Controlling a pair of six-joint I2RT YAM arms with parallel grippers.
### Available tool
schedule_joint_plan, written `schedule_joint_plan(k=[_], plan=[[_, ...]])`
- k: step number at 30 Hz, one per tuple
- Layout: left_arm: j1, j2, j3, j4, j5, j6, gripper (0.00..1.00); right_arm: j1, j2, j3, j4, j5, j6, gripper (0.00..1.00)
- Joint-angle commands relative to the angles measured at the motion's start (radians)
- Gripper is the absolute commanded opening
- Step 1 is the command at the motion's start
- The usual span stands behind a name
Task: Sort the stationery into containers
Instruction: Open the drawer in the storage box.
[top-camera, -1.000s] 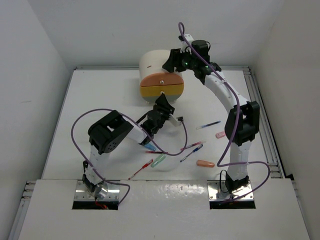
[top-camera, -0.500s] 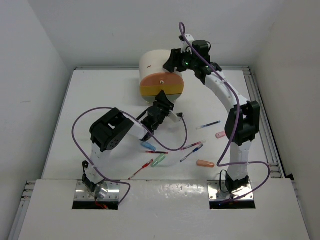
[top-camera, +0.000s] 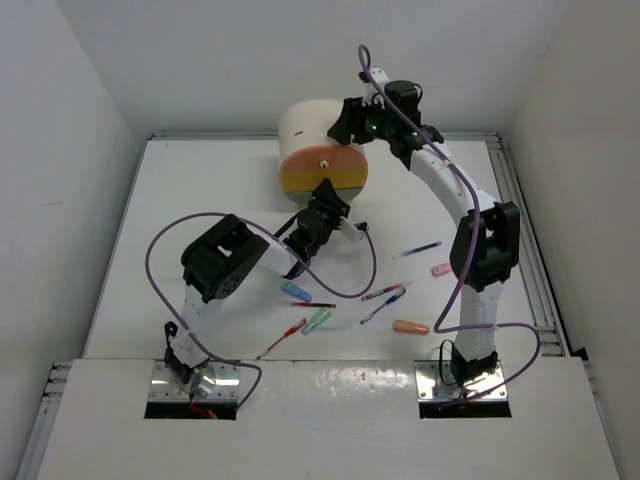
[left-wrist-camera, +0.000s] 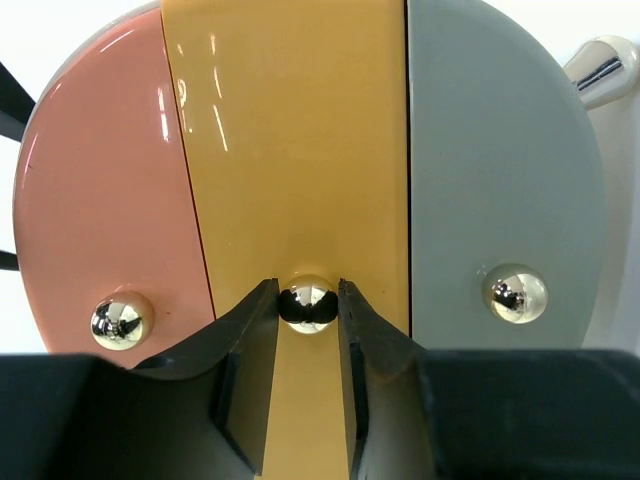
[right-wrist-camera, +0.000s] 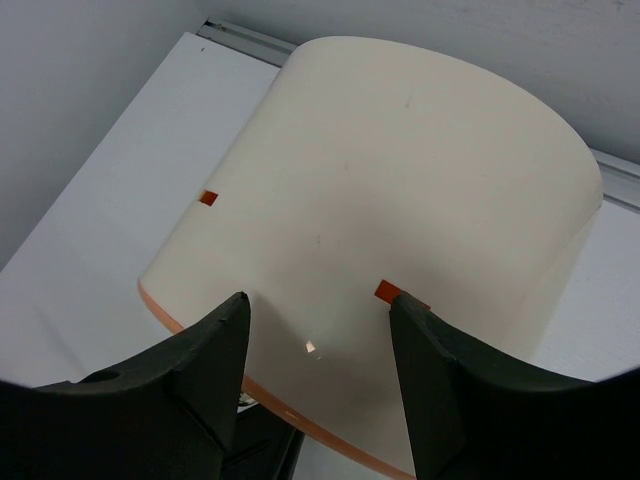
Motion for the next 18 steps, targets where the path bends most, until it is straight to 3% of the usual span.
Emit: schedule_joint_plan(k=[1,12,18], plan=[[0.019,0.01,0.034,-0.005,0.016,-0.014,0.31,0.003,0.01,-0.01,0.024,-0.026,-0.013,0.57],[-0.004,-0.019,-0.004,-0.016,0.008,-0.002,0.04,0.005,-0.002,-0.029,0.027,-0.029,-0.013,0.54],[-0.047,-0.058,-0.067,0.021,-0.02,0.008,0.01,0.008,-0.001,-0.033,0.027,-0.027,-0.017,0.52]])
